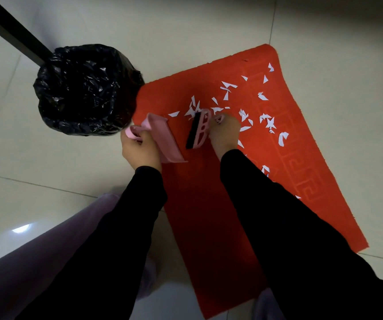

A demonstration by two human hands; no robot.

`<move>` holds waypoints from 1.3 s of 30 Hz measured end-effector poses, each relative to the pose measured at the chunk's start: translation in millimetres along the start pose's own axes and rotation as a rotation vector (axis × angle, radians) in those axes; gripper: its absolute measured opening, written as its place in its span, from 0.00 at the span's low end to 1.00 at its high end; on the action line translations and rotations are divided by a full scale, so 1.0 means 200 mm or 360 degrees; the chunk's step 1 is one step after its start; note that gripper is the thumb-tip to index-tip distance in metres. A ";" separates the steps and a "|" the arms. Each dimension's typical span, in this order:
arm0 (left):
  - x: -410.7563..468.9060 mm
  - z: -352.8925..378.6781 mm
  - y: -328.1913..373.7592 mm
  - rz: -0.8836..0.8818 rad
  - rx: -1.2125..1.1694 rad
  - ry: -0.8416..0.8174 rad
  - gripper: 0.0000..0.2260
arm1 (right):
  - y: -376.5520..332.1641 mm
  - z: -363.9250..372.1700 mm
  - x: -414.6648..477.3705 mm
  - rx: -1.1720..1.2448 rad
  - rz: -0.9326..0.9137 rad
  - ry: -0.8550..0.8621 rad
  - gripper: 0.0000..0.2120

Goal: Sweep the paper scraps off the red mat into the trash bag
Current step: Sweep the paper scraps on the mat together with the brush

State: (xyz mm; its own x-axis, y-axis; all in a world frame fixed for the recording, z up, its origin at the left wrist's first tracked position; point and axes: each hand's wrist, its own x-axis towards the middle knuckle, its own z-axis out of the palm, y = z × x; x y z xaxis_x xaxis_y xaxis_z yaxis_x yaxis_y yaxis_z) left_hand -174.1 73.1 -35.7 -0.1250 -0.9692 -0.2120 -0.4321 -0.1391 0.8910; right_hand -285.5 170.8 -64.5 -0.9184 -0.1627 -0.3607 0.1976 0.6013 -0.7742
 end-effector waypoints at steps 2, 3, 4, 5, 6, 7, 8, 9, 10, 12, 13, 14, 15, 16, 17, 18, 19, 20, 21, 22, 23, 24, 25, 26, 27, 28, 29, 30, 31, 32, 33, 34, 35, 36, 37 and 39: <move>0.01 0.01 0.00 0.0004 -0.0009 0.0010 0.08 | 0.01 -0.02 0.02 -0.0012 -0.0007 0.0121 0.17; 0.01 0.01 0.00 0.0006 -0.0020 0.0012 0.08 | 0.00 -0.02 0.01 -0.0025 -0.0025 0.0151 0.19; 0.01 0.02 0.00 0.0004 -0.0036 0.0013 0.09 | -0.02 -0.02 0.01 -0.0042 -0.0059 0.0156 0.21; 0.02 0.02 0.00 0.0001 -0.0050 0.0014 0.10 | -0.05 0.00 0.00 -0.0054 -0.0099 0.0125 0.22; 0.02 0.02 0.00 -0.0001 -0.0059 0.0019 0.11 | -0.08 0.03 -0.01 -0.0059 -0.0142 0.0059 0.21; 0.03 0.02 0.00 -0.0002 -0.0068 0.0024 0.12 | -0.10 0.05 -0.02 -0.0053 -0.0184 -0.0022 0.19; 0.04 0.02 0.00 0.0002 -0.0076 0.0029 0.12 | -0.13 0.08 -0.02 -0.0028 -0.0216 -0.0114 0.16; 0.05 0.02 0.01 0.0011 -0.0079 0.0037 0.12 | -0.15 0.11 -0.03 -0.0002 -0.0250 -0.0198 0.14; 0.07 0.01 0.01 0.0016 -0.0075 0.0044 0.11 | -0.16 0.14 -0.03 0.0004 -0.0276 -0.0258 0.11; 0.09 0.01 0.02 0.0019 -0.0071 0.0052 0.09 | -0.17 0.18 -0.02 -0.0007 -0.0299 -0.0335 0.09; 0.09 0.01 0.02 0.0028 -0.0074 0.0051 0.08 | -0.16 0.19 -0.01 -0.0014 -0.0291 -0.0354 0.09; 0.09 0.01 0.02 0.0037 -0.0076 0.0045 0.08 | -0.16 0.20 0.01 -0.0015 -0.0264 -0.0352 0.09; 0.10 0.01 0.02 0.0043 -0.0072 0.0043 0.08 | -0.14 0.20 0.02 -0.0005 -0.0218 -0.0333 0.09; 0.10 0.01 0.02 0.0042 -0.0070 0.0043 0.08 | -0.12 0.19 0.05 0.0007 -0.0171 -0.0287 0.10; 0.11 0.02 0.02 0.0039 -0.0066 0.0041 0.08 | -0.11 0.18 0.06 0.0000 -0.0130 -0.0218 0.13; 0.11 0.02 0.02 0.0041 -0.0060 0.0036 0.08 | -0.09 0.16 0.07 -0.0024 -0.0105 -0.0139 0.16; 0.11 0.03 0.01 0.0047 -0.0052 0.0027 0.09 | -0.08 0.14 0.07 -0.0055 -0.0104 -0.0059 0.18; 0.11 0.03 0.01 0.0052 -0.0041 0.0018 0.10 | -0.08 0.12 0.06 -0.0084 -0.0127 0.0006 0.20; 0.10 0.04 0.00 0.0058 -0.0030 0.0012 0.11 | -0.08 0.11 0.04 -0.0102 -0.0153 0.0042 0.21; 0.10 0.04 0.00 0.0061 -0.0023 0.0009 0.11 | -0.10 0.11 0.03 -0.0101 -0.0182 0.0054 0.21; 0.10 0.04 0.00 0.0059 -0.0022 0.0007 0.11 | -0.11 0.12 0.01 -0.0092 -0.0209 0.0049 0.20; 0.09 0.04 0.00 0.0051 -0.0020 0.0006 0.10 | -0.13 0.14 0.00 -0.0086 -0.0234 0.0026 0.18; 0.09 0.04 0.00 0.0039 -0.0017 0.0005 0.09 | -0.14 0.16 -0.01 -0.0073 -0.0247 -0.0014 0.14; 0.09 0.04 0.01 0.0030 -0.0016 0.0006 0.08 | -0.14 0.18 -0.01 -0.0044 -0.0253 -0.0052 0.12; 0.09 0.04 0.01 0.0033 -0.0015 0.0006 0.08 | -0.14 0.19 0.00 -0.0012 -0.0245 -0.0075 0.11; 0.09 0.04 0.01 0.0043 -0.0012 0.0003 0.09 | -0.13 0.18 0.01 0.0014 -0.0233 -0.0080 0.11; 0.10 0.04 0.01 0.0052 -0.0012 -0.0002 0.10 | -0.12 0.16 0.02 0.0027 -0.0218 -0.0068 0.11; 0.10 0.04 0.01 0.0051 -0.0020 -0.0010 0.09 | -0.10 0.13 0.04 0.0028 -0.0204 -0.0029 0.12; 0.10 0.05 0.01 0.0039 -0.0033 -0.0018 0.09 | -0.07 0.10 0.06 0.0003 -0.0197 0.0042 0.15; 0.10 0.05 0.02 0.0025 -0.0041 -0.0022 0.09 | -0.05 0.07 0.07 -0.0042 -0.0192 0.0121 0.17; 0.10 0.06 0.02 0.0013 -0.0044 -0.0026 0.10 | -0.04 0.05 0.07 -0.0070 -0.0182 0.0188 0.19; 0.09 0.07 0.02 0.0003 -0.0049 -0.0039 0.11 | -0.03 0.03 0.08 -0.0072 -0.0173 0.0235 0.20; 0.09 0.08 0.02 0.0000 -0.0055 -0.0054 0.12 | -0.03 0.03 0.08 -0.0054 -0.0165 0.0254 0.20; 0.08 0.09 0.03 0.0002 -0.0065 -0.0069 0.12 | -0.05 0.03 0.07 -0.0041 -0.0170 0.0254 0.19; 0.08 0.10 0.03 0.0008 -0.0069 -0.0080 0.13 | -0.08 0.04 0.07 -0.0026 -0.0188 0.0234 0.17; 0.07 0.11 0.04 0.0024 -0.0069 -0.0094 0.13 | -0.15 0.07 0.07 0.0066 -0.0227 0.0168 0.12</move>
State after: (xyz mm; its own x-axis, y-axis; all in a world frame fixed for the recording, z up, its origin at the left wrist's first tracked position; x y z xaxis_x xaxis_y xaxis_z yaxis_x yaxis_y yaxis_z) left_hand -198.4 63.3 -39.7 -0.1844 -0.9577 -0.2207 -0.3907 -0.1347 0.9106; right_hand -300.1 140.5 -54.2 -0.9685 -0.1598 -0.1909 0.0747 0.5449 -0.8352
